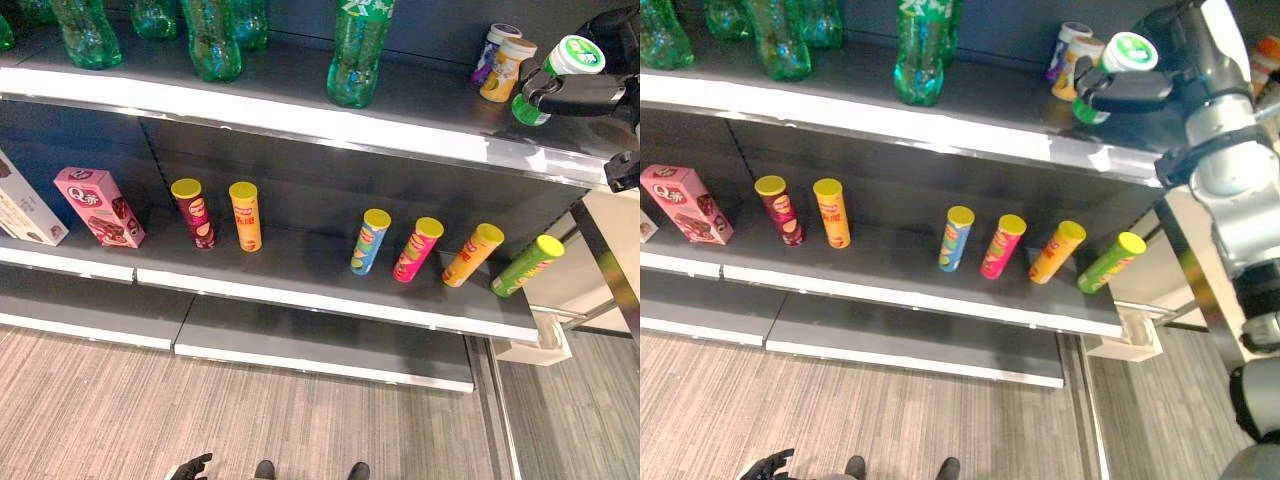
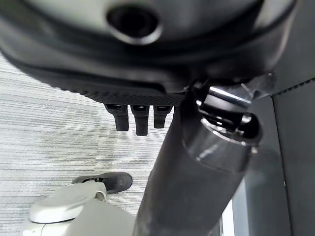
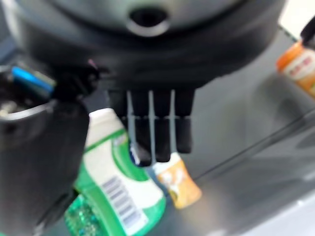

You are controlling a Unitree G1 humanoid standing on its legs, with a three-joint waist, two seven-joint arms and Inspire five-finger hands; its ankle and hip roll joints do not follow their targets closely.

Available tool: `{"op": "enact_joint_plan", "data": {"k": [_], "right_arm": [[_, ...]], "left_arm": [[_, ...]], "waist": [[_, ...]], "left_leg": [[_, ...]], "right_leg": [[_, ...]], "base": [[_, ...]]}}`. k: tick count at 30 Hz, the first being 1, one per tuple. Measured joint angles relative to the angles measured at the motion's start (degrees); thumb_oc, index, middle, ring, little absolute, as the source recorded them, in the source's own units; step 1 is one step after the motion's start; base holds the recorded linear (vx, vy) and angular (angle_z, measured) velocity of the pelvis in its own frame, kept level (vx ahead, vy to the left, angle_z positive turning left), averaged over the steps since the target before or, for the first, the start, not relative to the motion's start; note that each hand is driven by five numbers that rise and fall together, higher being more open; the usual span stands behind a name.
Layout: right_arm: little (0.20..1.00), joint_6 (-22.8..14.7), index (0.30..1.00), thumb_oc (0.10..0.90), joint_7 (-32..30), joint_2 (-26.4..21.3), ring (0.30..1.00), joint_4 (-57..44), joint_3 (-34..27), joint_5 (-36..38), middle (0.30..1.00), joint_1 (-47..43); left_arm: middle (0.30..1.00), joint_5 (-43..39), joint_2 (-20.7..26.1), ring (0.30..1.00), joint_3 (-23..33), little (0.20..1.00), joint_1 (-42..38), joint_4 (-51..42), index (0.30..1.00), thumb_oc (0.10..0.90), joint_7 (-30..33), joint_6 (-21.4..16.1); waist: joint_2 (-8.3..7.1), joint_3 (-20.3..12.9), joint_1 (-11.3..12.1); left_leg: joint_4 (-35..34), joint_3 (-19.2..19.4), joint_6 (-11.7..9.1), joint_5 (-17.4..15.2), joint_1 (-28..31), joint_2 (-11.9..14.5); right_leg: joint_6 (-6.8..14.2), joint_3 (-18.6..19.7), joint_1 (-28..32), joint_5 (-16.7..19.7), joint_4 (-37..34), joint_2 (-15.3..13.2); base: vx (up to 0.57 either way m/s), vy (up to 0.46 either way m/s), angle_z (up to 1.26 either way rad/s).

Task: Put the goods on the table back onto the shelves and tidy them up.

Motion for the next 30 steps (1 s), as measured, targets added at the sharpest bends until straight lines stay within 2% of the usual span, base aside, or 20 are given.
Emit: {"op": "enact_joint_plan", "data": {"k": [5,20,25,30], "right_arm": [[0.3,1.21,0.3,0.4,-0.08,3.68,0.3,3.83,0.49,-0.83,0.3,0.04],[0.3,1.21,0.3,0.4,-0.16,3.66,0.3,6.15,0.92,-3.38,0.3,-0.18],[0.3,1.2,0.3,0.4,-0.17,3.66,0.3,6.06,0.91,-3.9,0.3,-0.2],[0.3,1.21,0.3,0.4,-0.16,3.67,0.3,6.05,0.92,-4.12,0.3,-0.19]], "left_arm": [[0.9,-0.08,0.01,0.9,0.0,0.9,0.0,-0.06,0.9,0.8,0.09,0.2],[0.9,-0.19,0.03,0.9,-0.09,0.9,-0.22,-0.06,0.9,0.8,1.14,0.28],[0.9,-0.17,0.03,0.9,-0.11,0.9,-0.25,-0.06,0.9,0.8,1.14,0.28],[0.9,-0.17,0.03,0.9,-0.19,0.9,-0.55,-0.11,0.9,0.8,1.14,0.28]], "waist": [[-0.11,-0.07,0.5],[-0.18,-0.13,0.43],[-0.2,-0.15,-0.77],[-0.19,-0.16,-0.88]], "left_leg": [[-0.01,-0.36,-0.03,0.01,-0.51,-0.01],[0.08,-1.36,-0.13,0.1,-0.78,-0.03],[0.09,-1.29,-0.13,0.1,-0.6,-0.03],[0.09,-1.2,-0.13,0.1,-0.54,0.02]], "right_leg": [[0.07,-0.27,0.12,-0.16,0.0,-0.05],[0.18,-1.42,0.16,-0.34,0.0,-0.08],[0.18,-1.36,0.15,-0.34,0.0,-0.08],[0.17,-1.27,0.15,-0.34,0.0,-0.06]], "base": [[0.01,-0.005,0.02],[0.01,-0.003,0.04],[0.0,0.0,0.0],[0.0,0.0,0.0]]}}
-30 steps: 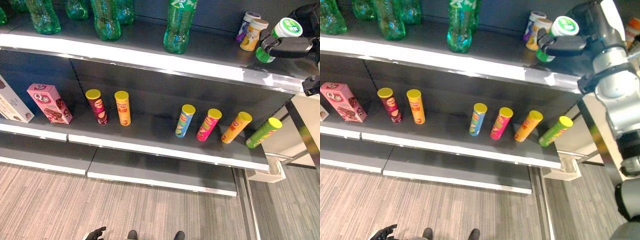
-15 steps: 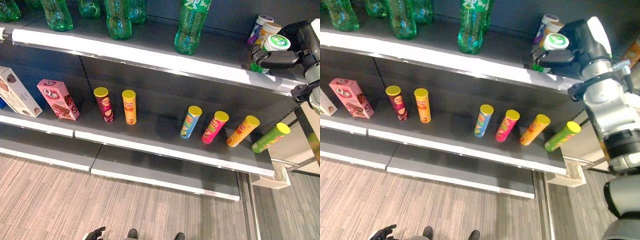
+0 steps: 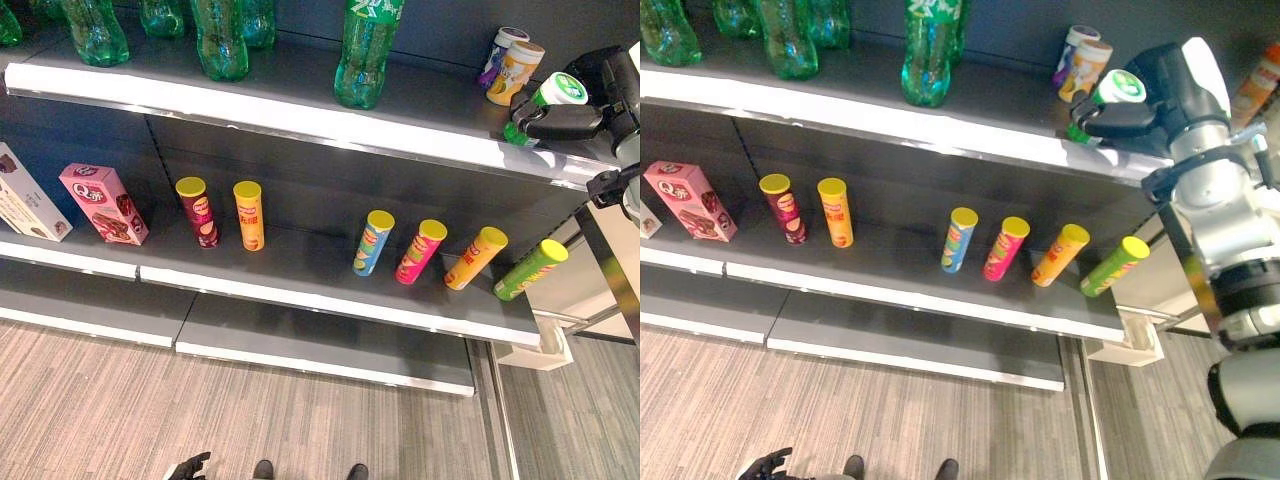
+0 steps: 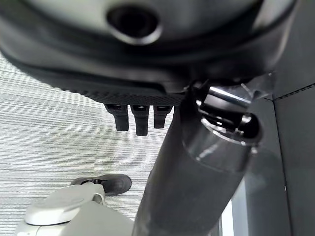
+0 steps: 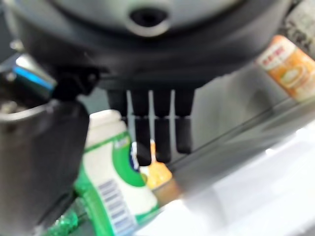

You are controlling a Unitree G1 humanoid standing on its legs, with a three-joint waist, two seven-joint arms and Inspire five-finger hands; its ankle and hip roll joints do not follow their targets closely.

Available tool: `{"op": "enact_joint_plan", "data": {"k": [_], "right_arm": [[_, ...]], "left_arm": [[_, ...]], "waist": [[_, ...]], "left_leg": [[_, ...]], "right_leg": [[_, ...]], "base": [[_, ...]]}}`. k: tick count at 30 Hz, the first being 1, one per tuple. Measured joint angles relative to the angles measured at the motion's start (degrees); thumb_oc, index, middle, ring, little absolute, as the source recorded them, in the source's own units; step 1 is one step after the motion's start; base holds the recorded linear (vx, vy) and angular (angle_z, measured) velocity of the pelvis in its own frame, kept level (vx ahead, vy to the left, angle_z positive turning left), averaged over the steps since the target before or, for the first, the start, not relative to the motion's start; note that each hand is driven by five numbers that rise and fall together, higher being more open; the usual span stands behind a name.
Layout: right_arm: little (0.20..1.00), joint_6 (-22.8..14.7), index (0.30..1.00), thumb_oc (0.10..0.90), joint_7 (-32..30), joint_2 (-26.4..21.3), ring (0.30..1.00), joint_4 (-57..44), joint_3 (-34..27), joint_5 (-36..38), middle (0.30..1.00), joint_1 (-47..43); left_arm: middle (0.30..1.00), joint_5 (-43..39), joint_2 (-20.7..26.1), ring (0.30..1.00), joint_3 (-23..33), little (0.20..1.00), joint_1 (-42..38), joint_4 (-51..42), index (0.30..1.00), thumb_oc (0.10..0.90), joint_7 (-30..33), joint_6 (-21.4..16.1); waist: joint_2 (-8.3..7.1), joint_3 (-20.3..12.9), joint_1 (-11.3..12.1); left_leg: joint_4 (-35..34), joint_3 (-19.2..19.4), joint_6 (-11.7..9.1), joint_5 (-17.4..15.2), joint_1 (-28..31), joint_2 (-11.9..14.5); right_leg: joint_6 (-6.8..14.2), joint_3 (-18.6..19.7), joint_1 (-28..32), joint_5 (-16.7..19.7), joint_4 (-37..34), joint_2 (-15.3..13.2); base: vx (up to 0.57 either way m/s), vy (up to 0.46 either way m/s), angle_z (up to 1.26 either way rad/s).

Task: Put the goods on the table back onto the shelves and tidy them up.

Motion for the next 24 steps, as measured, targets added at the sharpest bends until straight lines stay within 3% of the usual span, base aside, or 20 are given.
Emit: {"op": "enact_joint_plan", "data": {"k": [1,2,3,19,20,22,24], "right_arm": [[0.3,0.0,0.3,0.4,0.0,0.0,0.3,0.0,0.0,-0.07,0.3,0.0],[0.636,0.0,0.636,0.624,0.0,0.0,0.636,-0.02,0.0,-0.21,0.636,0.0],[0.9,0.0,0.9,0.8,0.0,0.0,0.9,-0.01,0.0,-0.21,0.9,0.0],[0.9,0.68,0.9,0.8,-0.25,-0.9,0.9,-0.96,-0.08,-1.06,0.9,0.02],[0.9,0.67,0.9,0.8,-0.68,-3.42,0.9,-4.34,-1.8,-1.05,0.9,1.94],[0.9,-0.99,0.9,0.8,-3.68,-6.55,0.9,-17.29,-20.05,-0.99,0.9,15.82],[0.9,-2.44,0.9,0.8,-5.48,-7.27,0.9,-23.46,-29.66,-1.01,0.9,23.96]], "left_arm": [[0.9,0.0,0.0,0.9,0.0,0.9,-0.02,0.0,0.9,0.8,0.0,0.0],[0.9,0.0,0.0,0.9,0.0,0.9,-0.02,0.01,0.9,0.8,0.0,0.0],[0.9,-0.01,0.0,0.9,0.0,0.9,-0.02,0.01,0.9,0.8,0.0,0.0],[0.9,0.02,-0.03,0.9,0.05,0.9,0.1,0.05,0.9,0.8,0.05,0.01],[0.9,0.04,-0.07,0.9,0.19,0.9,0.08,0.05,0.9,0.8,0.04,0.01],[0.9,0.06,-0.74,0.9,1.47,0.9,0.45,0.21,0.9,0.8,0.07,0.1],[0.9,0.25,-1.22,0.9,1.75,0.9,0.73,0.37,0.9,0.8,0.02,0.09]], "waist": [[0.0,0.0,0.01],[0.0,0.0,0.04],[0.0,0.0,0.04],[0.0,0.0,-0.96],[0.02,-0.01,-1.39],[0.32,-0.13,-2.43],[0.6,-0.28,-3.38]], "left_leg": [[0.0,0.0,0.0,0.0,0.0,0.0],[0.0,0.0,0.0,0.0,0.0,-0.01],[0.0,0.0,0.0,0.0,0.0,-0.01],[-0.05,0.01,0.01,0.0,0.0,-0.06],[-0.08,0.04,0.01,0.0,-0.22,-0.09],[-0.09,0.22,0.15,-0.11,-0.44,-0.18],[-0.09,0.68,0.33,-0.24,-0.35,-0.39]], "right_leg": [[0.0,0.0,0.0,0.0,0.0,0.0],[0.0,0.0,0.0,0.0,0.0,-0.01],[0.0,0.0,0.0,0.0,0.0,-0.01],[0.0,0.03,-0.05,0.0,0.0,-0.01],[0.0,0.08,-0.34,0.0,0.0,-0.03],[0.0,0.3,-0.7,0.0,0.0,-0.01],[0.01,0.84,-0.87,0.0,0.01,-0.04]], "base": [[0.0,0.0,0.0],[0.0,0.0,0.0],[0.0,0.0,0.0],[0.0,0.003,0.0],[0.02,0.055,-0.03],[0.02,0.069,-0.05],[-0.02,0.07,-0.12]]}}
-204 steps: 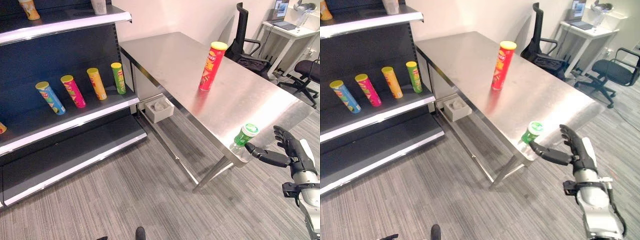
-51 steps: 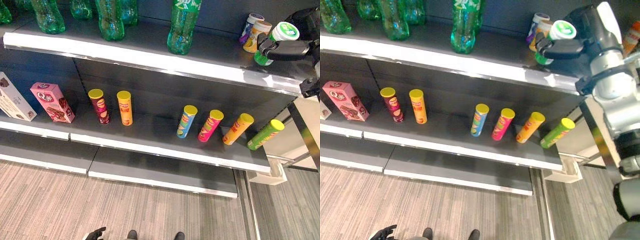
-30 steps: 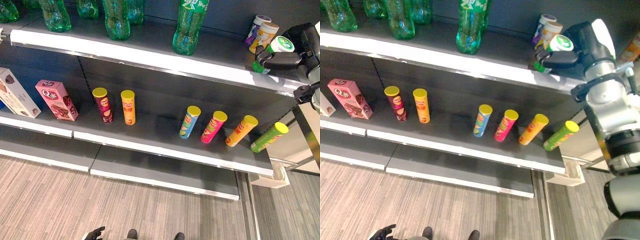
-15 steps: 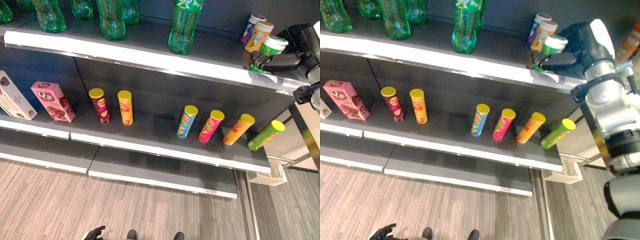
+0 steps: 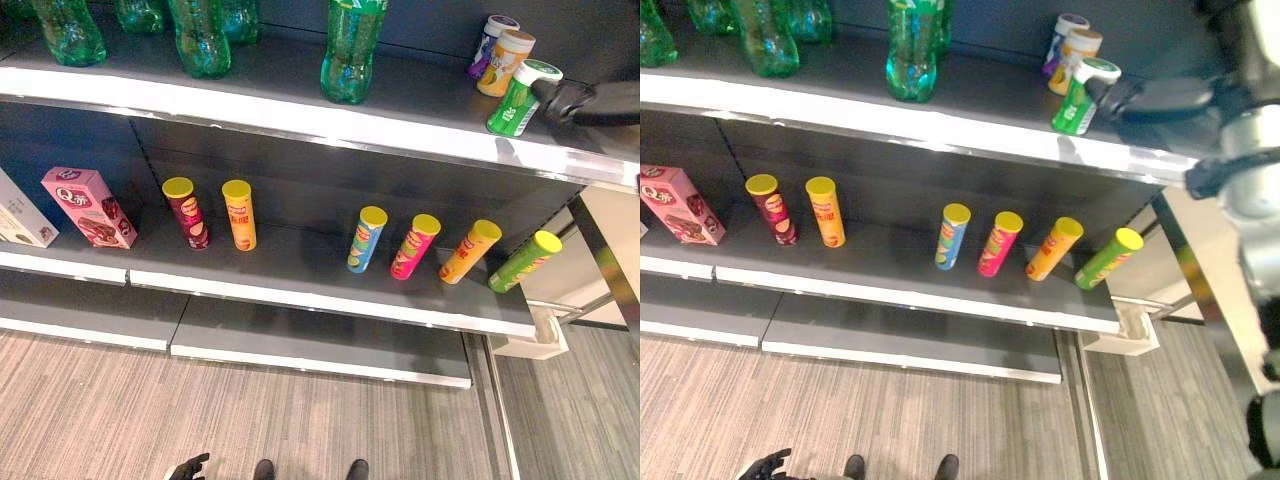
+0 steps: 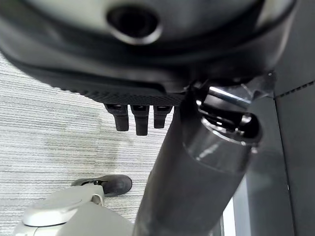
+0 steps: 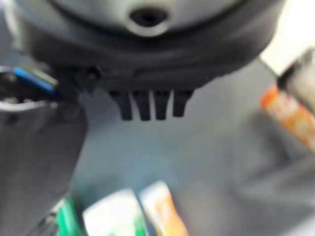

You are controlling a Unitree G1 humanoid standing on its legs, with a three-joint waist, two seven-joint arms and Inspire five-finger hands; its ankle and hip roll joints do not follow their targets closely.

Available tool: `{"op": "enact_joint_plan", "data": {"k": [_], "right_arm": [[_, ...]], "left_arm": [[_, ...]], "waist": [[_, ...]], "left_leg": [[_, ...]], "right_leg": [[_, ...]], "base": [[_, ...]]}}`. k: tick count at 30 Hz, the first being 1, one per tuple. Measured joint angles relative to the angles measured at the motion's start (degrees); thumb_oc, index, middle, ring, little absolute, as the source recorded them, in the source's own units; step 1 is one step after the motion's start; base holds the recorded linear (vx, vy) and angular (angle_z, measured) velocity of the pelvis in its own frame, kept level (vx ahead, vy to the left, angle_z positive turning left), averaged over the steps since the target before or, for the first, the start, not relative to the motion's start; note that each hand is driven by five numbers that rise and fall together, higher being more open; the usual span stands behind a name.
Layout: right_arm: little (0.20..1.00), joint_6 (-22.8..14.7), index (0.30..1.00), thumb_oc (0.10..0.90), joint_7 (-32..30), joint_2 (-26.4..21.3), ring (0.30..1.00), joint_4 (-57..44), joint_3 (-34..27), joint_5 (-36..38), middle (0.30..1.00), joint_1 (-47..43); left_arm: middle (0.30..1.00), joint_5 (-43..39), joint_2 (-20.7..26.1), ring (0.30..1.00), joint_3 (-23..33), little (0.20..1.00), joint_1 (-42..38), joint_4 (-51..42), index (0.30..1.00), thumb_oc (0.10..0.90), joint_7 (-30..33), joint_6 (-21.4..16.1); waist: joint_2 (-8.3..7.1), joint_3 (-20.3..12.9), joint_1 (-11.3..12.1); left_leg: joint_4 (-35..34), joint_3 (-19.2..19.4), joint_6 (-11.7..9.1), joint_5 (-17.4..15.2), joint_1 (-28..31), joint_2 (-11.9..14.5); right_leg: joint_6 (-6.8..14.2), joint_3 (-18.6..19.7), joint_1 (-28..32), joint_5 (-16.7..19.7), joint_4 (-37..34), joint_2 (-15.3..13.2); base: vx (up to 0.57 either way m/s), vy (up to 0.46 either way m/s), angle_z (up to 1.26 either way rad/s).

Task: Put the goods on the table back onto the shelves and tidy them up.

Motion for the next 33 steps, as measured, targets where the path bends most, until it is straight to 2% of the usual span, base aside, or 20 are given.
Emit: {"op": "enact_joint_plan", "data": {"k": [4,5,7,8,10,11,12,14,15,18,19,21,22,23,25,26,27,29,32,33], "right_arm": [[0.9,-1.79,0.9,0.8,-2.33,1.06,0.9,-12.26,-18.47,-1.38,0.9,20.32],[0.9,-2.22,0.9,0.8,-2.33,3.48,0.9,-16.9,-24.47,-2.37,0.9,28.42],[0.9,-2.71,0.9,0.8,-2.37,8.91,0.9,-22.85,-27.97,-4.06,0.9,35.07],[0.9,-2.68,0.9,0.8,-2.29,10.34,0.9,-23.97,-27.47,-4.68,0.9,36.61],[0.9,-2.52,0.9,0.8,-2.15,12.67,0.9,-22.98,-24.9,-5.43,0.9,35.84],[0.9,-2.18,0.9,0.8,-1.89,13.84,0.9,-21.18,-22.63,-6.05,0.9,34.99],[0.9,-0.92,0.9,0.8,-0.99,13.83,0.9,-19.91,-20.93,-6.17,0.9,35.08],[0.9,-0.22,0.9,0.8,-0.46,13.82,0.9,-19.31,-19.63,-6.31,0.9,34.99],[0.9,-0.22,0.9,0.8,-0.07,13.75,0.9,-19.23,-19.41,-6.43,0.9,34.63],[0.9,-0.29,0.9,0.8,1.13,13.01,0.9,-19.07,-17.89,-6.81,0.9,31.48],[0.9,-0.28,0.9,0.8,1.38,12.6,0.9,-18.92,-17.3,-6.88,0.9,30.47],[0.9,-0.33,0.9,0.8,1.58,12.54,0.9,-18.34,-17.22,-7.0,0.9,30.24],[0.9,-0.28,0.9,0.8,1.73,12.49,0.9,-17.52,-16.89,-7.3,0.9,29.87],[0.9,0.05,0.9,0.8,1.88,12.38,0.9,-16.99,-16.83,-7.82,0.9,29.16],[0.9,0.74,0.9,0.8,1.93,11.15,0.9,-15.23,-16.8,-8.25,0.9,28.19],[0.9,2.09,0.9,0.8,1.93,10.29,0.9,-13.37,-16.81,-8.2,0.9,28.25],[0.9,2.56,0.9,0.8,1.87,8.92,0.9,-12.21,-17.14,-8.15,0.9,28.25],[0.9,2.09,0.9,0.8,1.63,6.6,0.9,-11.36,-17.54,-7.94,0.9,28.2],[0.9,0.08,0.9,0.8,-0.01,5.33,0.9,-10.04,-17.59,-7.91,0.9,26.33],[0.9,-0.21,0.9,0.8,-0.59,5.11,0.9,-11.24,-18.28,-7.92,0.9,26.03]], "left_arm": [[0.9,0.21,-0.33,0.9,0.78,0.9,0.31,0.18,0.9,0.8,0.02,0.19],[0.9,0.69,-0.28,0.9,0.74,0.9,-0.12,0.09,0.9,0.8,0.04,0.35],[0.9,2.11,-0.03,0.9,0.46,0.9,0.39,-0.44,0.9,0.8,0.03,0.55],[0.9,2.32,0.66,0.9,-0.57,0.9,0.21,-0.68,0.9,0.8,0.02,0.56],[0.9,2.46,2.62,0.9,-1.8,0.9,-1.11,-3.2,0.9,0.8,-0.02,0.93],[0.9,3.09,3.68,0.9,-1.93,0.9,-1.95,-4.66,0.9,0.8,-0.44,0.52],[0.9,3.48,3.8,0.9,-1.58,0.9,-2.55,-5.36,0.9,0.8,-0.48,0.5],[0.9,3.47,4.66,0.9,-1.62,0.9,-2.93,-6.49,0.9,0.8,-0.47,0.07],[0.9,3.47,5.28,0.9,-1.6,0.9,-3.16,-6.81,0.9,0.8,-1.02,0.05],[0.9,3.21,6.4,0.9,-1.22,0.9,-3.24,-7.03,0.9,0.8,-1.3,0.1],[0.9,3.08,6.51,0.9,-0.31,0.9,-3.06,-6.97,0.9,0.8,-1.29,0.15],[0.9,1.94,8.05,0.9,0.5,0.9,-3.06,-7.29,0.9,0.8,-1.3,0.26],[0.9,1.65,8.4,0.9,1.45,0.9,-2.95,-7.45,0.9,0.8,-1.36,0.33],[0.9,1.34,7.75,0.9,2.26,0.9,-2.95,-7.52,0.9,0.8,-1.33,0.37],[0.9,0.91,4.15,0.9,1.79,0.9,-1.71,-7.47,0.9,0.8,-1.47,0.54],[0.9,0.93,0.83,0.9,1.39,0.9,-0.52,-7.19,0.9,0.8,-2.0,0.5],[0.9,0.91,-0.83,0.9,1.21,0.9,-0.25,-7.08,0.9,0.8,-2.45,0.46],[0.9,0.92,-1.6,0.9,0.19,0.9,-0.64,-6.86,0.9,0.8,-2.46,0.49],[0.9,1.04,-0.81,0.9,-0.63,0.9,-2.14,-5.32,0.9,0.8,-2.35,0.5],[0.9,1.04,-0.85,0.9,-1.16,0.9,-2.59,-4.93,0.9,0.8,-2.39,0.49]], "waist": [[0.01,-0.02,-1.97],[-0.02,-0.02,-3.1],[-0.28,0.1,-5.35],[-0.29,0.18,-6.03],[-0.59,1.89,-7.01],[-0.04,3.16,-7.44],[0.81,3.59,-7.45],[1.8,4.15,-6.36],[1.93,4.24,-5.31],[1.31,3.93,-4.01],[0.96,3.72,-3.33],[-1.45,2.71,-2.98],[-2.76,2.06,-2.09],[-2.49,2.01,-1.3],[1.27,1.29,-1.53],[3.23,0.32,-3.15],[3.71,0.04,-4.35],[4.43,-0.4,-6.61],[4.77,-0.31,-7.15],[5.05,-0.18,-6.49]], "left_leg": [[-0.03,2.56,0.3,-0.32,0.13,-0.6],[-0.02,3.23,0.41,-0.38,-0.01,-0.91],[-0.01,5.13,0.62,-0.47,-0.56,-1.19],[0.17,7.47,0.96,-0.43,-1.5,-1.15],[2.47,12.67,2.25,-0.58,-4.15,0.22],[2.2,15.12,2.83,-0.25,-4.17,1.62],[1.77,17.24,3.02,0.11,-3.45,2.72],[1.97,21.17,3.02,0.12,-2.39,4.21],[1.93,23.34,2.9,0.2,-1.83,4.8],[2.74,27.97,1.42,1.15,-1.55,6.22],[3.12,27.97,0.79,1.3,-1.65,6.51],[3.02,27.92,-2.7,3.41,-1.68,7.72],[2.94,28.78,-4.09,4.2,-1.6,8.11],[3.28,29.69,-5.07,4.84,-1.43,9.5],[3.41,29.2,-5.84,7.03,-1.42,15.61],[4.5,27.15,-6.48,9.24,-1.44,18.64],[5.3,26.69,-7.86,10.26,-1.46,20.14],[5.66,24.82,-8.22,12.16,-2.53,21.92],[7.15,24.4,-6.8,14.76,-4.19,25.57],[7.4,24.07,-8.22,18.19,-4.53,26.68]], "right_leg": [[0.15,2.42,-1.25,0.63,0.04,-0.09],[0.28,3.58,-1.9,0.97,0.09,-0.1],[0.89,5.22,-3.99,2.11,0.87,-0.21],[2.32,6.25,-6.51,4.01,1.28,-0.11],[8.17,9.04,-10.4,10.49,-0.5,0.38],[9.35,6.3,-11.47,8.11,2.47,-0.14],[6.68,2.47,-10.92,5.04,5.66,-1.8],[7.54,-3.73,-8.44,3.01,9.67,-6.68],[8.37,-7.87,-7.47,2.37,11.55,-10.18],[10.62,-13.92,-2.13,1.73,11.83,-19.69],[11.15,-15.23,-0.44,2.58,10.5,-20.96],[8.79,-15.12,4.48,11.43,5.66,-20.25],[9.97,-15.87,4.62,7.95,4.91,-19.48],[9.86,-15.95,5.05,4.73,3.53,-17.47],[8.28,-15.17,5.3,2.22,0.1,-10.23],[6.79,-14.94,5.73,1.15,0.1,-7.31],[6.51,-14.71,6.12,0.25,0.09,-5.99],[5.99,-14.71,5.91,-0.63,0.28,-4.04],[4.39,-12.95,4.92,-2.3,0.1,-0.44],[3.55,-12.94,5.14,-2.61,0.08,0.34]], "base": [[-0.03,0.106,-0.31],[-0.12,0.116,-0.43],[-0.22,0.051,-0.66],[-0.24,0.016,-1.09],[-0.14,-0.011,-1.28],[-0.12,-0.054,-1.23],[-0.14,-0.071,-1.19],[-0.05,-0.126,-1.07],[0.0,-0.209,-1.15],[-0.03,-0.242,-0.95],[0.0,-0.232,-0.72],[0.0,-0.364,-0.39],[0.02,-0.349,-0.43],[0.03,-0.399,-0.62],[0.06,-0.451,-0.62],[0.05,-0.562,-0.42],[0.0,-0.588,-0.14],[-0.02,-0.411,0.04],[-0.02,-0.267,-0.1],[-0.02,-0.266,-0.24]]}}
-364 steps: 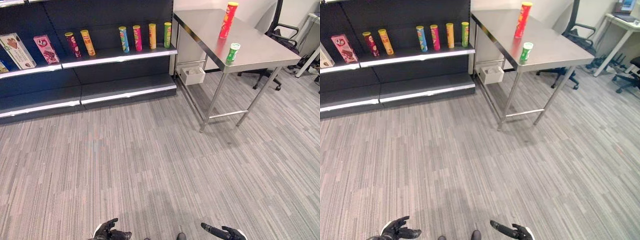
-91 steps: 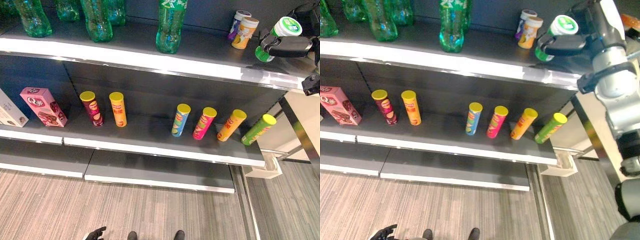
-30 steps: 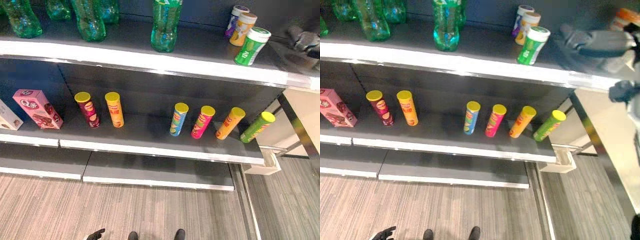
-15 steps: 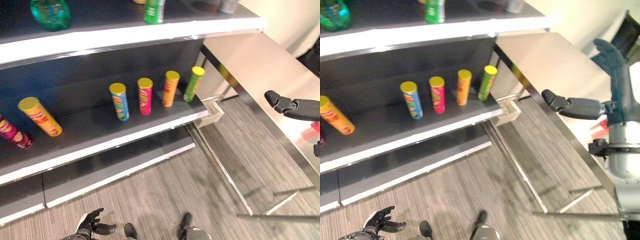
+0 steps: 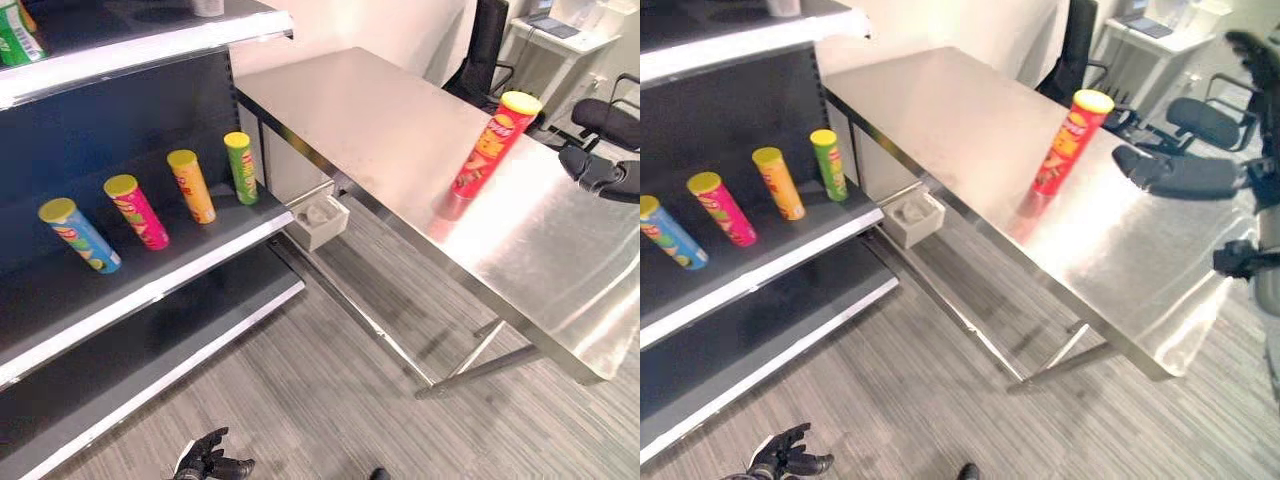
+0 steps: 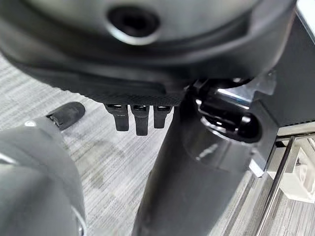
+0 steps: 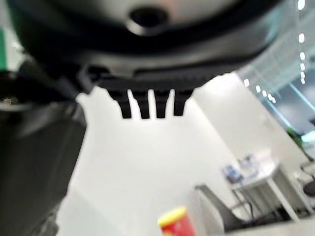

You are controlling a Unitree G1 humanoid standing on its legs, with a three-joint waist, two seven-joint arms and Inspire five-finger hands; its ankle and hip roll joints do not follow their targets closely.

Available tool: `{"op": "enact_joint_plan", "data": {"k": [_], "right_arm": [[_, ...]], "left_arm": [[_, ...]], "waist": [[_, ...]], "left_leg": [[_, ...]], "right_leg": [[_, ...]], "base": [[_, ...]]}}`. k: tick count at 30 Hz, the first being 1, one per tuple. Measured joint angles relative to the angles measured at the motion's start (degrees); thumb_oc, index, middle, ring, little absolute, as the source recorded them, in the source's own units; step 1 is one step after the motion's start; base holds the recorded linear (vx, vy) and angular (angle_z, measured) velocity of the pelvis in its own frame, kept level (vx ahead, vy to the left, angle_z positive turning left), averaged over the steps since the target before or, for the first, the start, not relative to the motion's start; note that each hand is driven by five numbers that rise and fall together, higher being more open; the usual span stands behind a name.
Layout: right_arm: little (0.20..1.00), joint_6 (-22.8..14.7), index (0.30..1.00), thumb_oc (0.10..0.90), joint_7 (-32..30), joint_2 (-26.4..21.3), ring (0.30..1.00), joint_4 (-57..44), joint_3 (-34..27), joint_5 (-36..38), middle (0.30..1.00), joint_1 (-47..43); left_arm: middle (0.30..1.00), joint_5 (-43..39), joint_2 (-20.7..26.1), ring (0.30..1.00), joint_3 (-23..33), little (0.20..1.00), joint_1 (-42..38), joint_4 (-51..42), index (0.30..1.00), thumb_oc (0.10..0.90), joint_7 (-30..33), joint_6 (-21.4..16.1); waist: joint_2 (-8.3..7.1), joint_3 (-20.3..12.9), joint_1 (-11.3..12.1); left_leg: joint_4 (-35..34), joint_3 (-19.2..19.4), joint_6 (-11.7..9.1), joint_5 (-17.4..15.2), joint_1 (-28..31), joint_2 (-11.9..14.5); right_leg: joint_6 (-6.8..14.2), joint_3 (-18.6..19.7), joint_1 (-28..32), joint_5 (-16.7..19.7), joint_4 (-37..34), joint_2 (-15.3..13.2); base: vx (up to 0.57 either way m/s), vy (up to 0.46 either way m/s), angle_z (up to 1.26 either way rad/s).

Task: Put the goods on the table back onto the shelves and tidy them up.

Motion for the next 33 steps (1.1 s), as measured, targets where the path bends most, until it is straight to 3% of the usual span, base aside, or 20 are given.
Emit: {"op": "enact_joint_plan", "data": {"k": [1,2,3,5,6,7,8,10,15,18,19,21,23,24,25,27,28,29,30,33], "right_arm": [[0.9,-0.14,0.9,0.8,-0.87,0.6,0.9,-0.27,1.56,-0.17,0.9,-1.92],[0.9,-0.13,0.9,0.8,-0.86,0.76,0.9,-0.76,3.76,-0.29,0.9,-3.85],[0.9,-0.12,0.9,0.8,-0.82,0.28,0.9,-1.0,4.43,-0.31,0.9,-6.16],[0.9,-0.16,0.9,0.8,-2.51,0.81,0.9,0.21,5.69,-0.28,0.9,-9.51],[0.9,-0.33,0.9,0.8,-3.37,2.53,0.9,0.28,7.06,-0.24,0.9,-10.54],[0.9,-0.57,0.9,0.8,-3.41,2.44,0.9,0.52,7.56,-0.36,0.9,-10.38],[0.9,-0.57,0.9,0.8,-3.48,3.42,0.9,1.32,7.66,-0.3,0.9,-10.27],[0.9,-0.33,0.9,0.8,-3.54,7.31,0.9,2.73,7.75,-0.34,0.9,-10.52],[0.9,0.2,0.9,0.8,-4.18,10.83,0.9,2.64,7.68,-1.31,0.9,-10.51],[0.9,1.51,0.9,0.8,-5.36,11.77,0.9,3.23,7.4,-1.82,0.9,-10.22],[0.9,1.67,0.9,0.8,-5.41,11.94,0.9,3.07,7.43,-2.27,0.9,-11.53],[0.9,2.47,0.9,0.8,-5.31,12.06,0.9,3.0,8.12,-2.35,0.9,-8.99],[0.9,1.69,0.9,0.8,-5.34,11.83,0.9,2.89,7.42,-2.51,0.9,-8.86],[0.9,1.19,0.9,0.8,-5.15,11.33,0.9,3.51,7.39,-2.5,0.9,-9.01],[0.9,1.76,0.9,0.8,-5.18,11.13,0.9,4.95,7.28,-2.52,0.9,-8.52],[0.9,3.13,0.9,0.8,-5.06,11.13,0.9,4.92,7.3,-2.75,0.9,-7.26],[0.9,2.99,0.9,0.8,-4.98,10.8,0.9,5.69,7.51,-2.86,0.9,-7.58],[0.9,4.22,0.9,0.8,-4.98,10.31,0.9,7.03,7.46,-2.76,0.9,-7.94],[0.9,4.79,0.9,0.8,-4.9,8.54,0.9,7.66,7.47,-2.79,0.9,-8.24],[0.9,5.12,0.9,0.8,-3.88,7.75,0.9,12.05,7.69,-1.9,0.9,-8.79]], "left_arm": [[0.9,-0.01,0.38,0.9,0.09,0.9,-0.27,-0.15,0.9,0.8,0.15,-0.03],[0.9,-0.17,0.93,0.9,-0.28,0.9,-0.75,0.02,0.9,0.8,0.3,-0.02],[0.9,-0.98,0.21,0.9,-0.59,0.9,-1.55,-0.5,0.9,0.8,0.13,-0.42],[0.9,-0.86,-1.05,0.9,-2.54,0.9,-2.38,-0.48,0.9,0.8,0.26,-0.73],[0.9,-0.76,-0.39,0.9,-2.91,0.9,-2.52,-0.08,0.9,0.8,0.41,-0.73],[0.9,-0.39,0.35,0.9,-2.83,0.9,-2.54,-0.09,0.9,0.8,0.57,-0.63],[0.9,-0.18,1.55,0.9,-2.58,0.9,-3.2,-0.11,0.9,0.8,0.97,-0.63],[0.9,0.28,4.1,0.9,-1.7,0.9,-4.53,0.09,0.9,0.8,1.29,-0.53],[0.9,1.21,3.79,0.9,-1.69,0.9,-3.82,0.02,0.9,0.8,2.29,-0.48],[0.9,1.2,3.65,0.9,-1.58,0.9,-4.53,0.08,0.9,0.8,2.36,-0.67],[0.9,1.18,2.78,0.9,-1.47,0.9,-6.4,2.06,0.9,0.8,2.36,-0.54],[0.9,1.18,3.3,0.9,-1.43,0.9,-4.3,1.59,0.9,0.8,2.39,-0.68],[0.9,1.19,5.87,0.9,-1.08,0.9,-1.46,2.21,0.9,0.8,2.5,0.03],[0.9,1.2,5.47,0.9,-0.94,0.9,-1.37,3.6,0.9,0.8,2.34,0.09],[0.9,1.22,4.31,0.9,0.17,0.9,-1.34,4.56,0.9,0.8,2.3,0.34],[0.9,1.22,4.73,0.9,1.92,0.9,0.77,3.2,0.9,0.8,2.45,0.6],[0.9,1.32,5.75,0.9,1.92,0.9,1.51,3.51,0.9,0.8,2.44,0.79],[0.9,1.23,2.54,0.9,1.15,0.9,1.54,3.62,0.9,0.8,2.67,1.28],[0.9,1.22,0.02,0.9,-0.41,0.9,2.05,1.58,0.9,0.8,2.08,1.16],[0.9,1.21,-2.35,0.9,-2.01,0.9,0.44,-1.84,0.9,0.8,1.1,0.71]], "waist": [[-0.97,0.92,1.03],[-3.86,1.93,2.87],[-4.88,3.29,4.17],[-0.27,2.75,4.59],[-1.23,2.7,7.17],[-1.14,2.94,6.68],[-2.41,3.75,5.16],[-5.1,4.56,5.78],[-4.6,4.86,7.32],[-4.78,4.75,4.83],[-3.83,6.68,5.0],[-3.71,5.97,5.2],[-5.51,4.49,5.89],[-5.23,4.74,6.02],[-3.66,5.58,4.75],[-4.3,5.1,5.64],[-6.71,3.77,6.72],[-2.95,1.95,7.2],[-0.89,0.9,7.47],[-0.94,0.83,5.31]], "left_leg": [[7.79,-8.47,-0.67,0.78,-3.41,-0.38],[9.91,-20.04,-4.83,-7.12,-6.54,-6.54],[3.38,-23.71,-1.1,-13.07,-6.22,-16.49],[-1.06,-26.66,4.51,-16.85,-7.98,-24.7],[-1.69,-32.22,5.75,-17.24,-7.22,-27.29],[-1.2,-30.31,5.19,-15.39,-8.0,-27.16],[-0.6,-31.04,5.84,-14.68,-8.44,-27.49],[-0.62,-30.22,5.94,-15.2,-7.61,-27.98],[-4.61,-27.02,6.18,-16.13,-0.17,-27.07],[-2.94,-23.43,8.36,-18.57,1.3,-27.7],[2.82,-18.27,11.55,-21.36,-0.45,-26.92],[-0.06,-17.79,11.74,-22.63,4.29,-26.97],[-3.03,-18.62,12.32,-21.71,5.03,-27.93],[-3.61,-19.31,11.32,-21.33,4.96,-27.73],[-4.03,-22.55,10.56,-21.19,5.49,-26.28],[-6.78,-24.49,7.91,-21.81,9.85,-25.57],[-7.41,-25.86,5.01,-23.32,12.53,-25.97],[-6.88,-25.09,4.18,-23.67,12.7,-22.11],[-4.87,-23.19,2.38,-22.64,11.5,-19.61],[-2.15,-23.14,-1.01,-20.3,9.07,-16.68]], "right_leg": [[-1.78,2.49,-0.95,-0.4,0.04,-0.6],[-2.54,4.89,-1.95,0.05,-0.05,-4.13],[-2.14,6.75,-2.82,1.09,-0.05,-7.52],[-0.43,7.9,-3.44,0.63,-0.37,-6.68],[0.4,10.2,-4.92,0.17,-0.07,-7.23],[1.63,10.32,-5.33,-0.15,-0.03,-7.37],[2.12,10.47,-4.95,-0.04,-0.03,-7.34],[1.76,12.89,-4.82,1.47,-0.06,-7.12],[1.44,13.81,-1.05,1.05,-0.03,-6.67],[1.41,14.52,-3.54,1.28,6.9,-8.11],[2.5,14.47,-8.39,0.38,18.22,-10.33],[4.43,11.67,-13.39,2.53,29.96,-14.67],[3.89,8.51,-10.92,1.36,14.31,-15.24],[6.72,9.54,-10.09,2.9,-1.24,-15.79],[7.93,11.31,-11.8,7.17,-1.19,-17.03],[7.2,12.07,-11.67,9.21,-0.71,-14.48],[0.8,13.37,-9.12,10.62,-0.57,-11.01],[-0.51,11.58,-7.44,8.63,-0.54,-6.92],[-2.17,10.3,-7.15,7.74,-0.51,-4.33],[-5.11,8.03,-5.8,5.39,-0.49,-1.16]], "base": [[-0.02,-0.253,-0.68],[0.05,-0.098,-0.97],[0.08,-0.012,-0.8],[0.08,-0.012,-0.71],[0.12,0.017,-0.92],[0.13,0.053,-0.57],[0.16,0.102,0.19],[0.13,0.112,0.05],[0.18,0.188,-0.34],[0.1,0.229,-0.4],[0.13,0.08,-0.3],[0.2,-0.079,-0.25],[0.32,-0.324,0.01],[0.39,-0.324,0.7],[0.36,-0.265,1.03],[0.39,-0.285,1.02],[0.36,-0.308,0.63],[0.22,-0.256,0.43],[0.18,-0.223,0.29],[0.13,-0.15,0.24]]}}
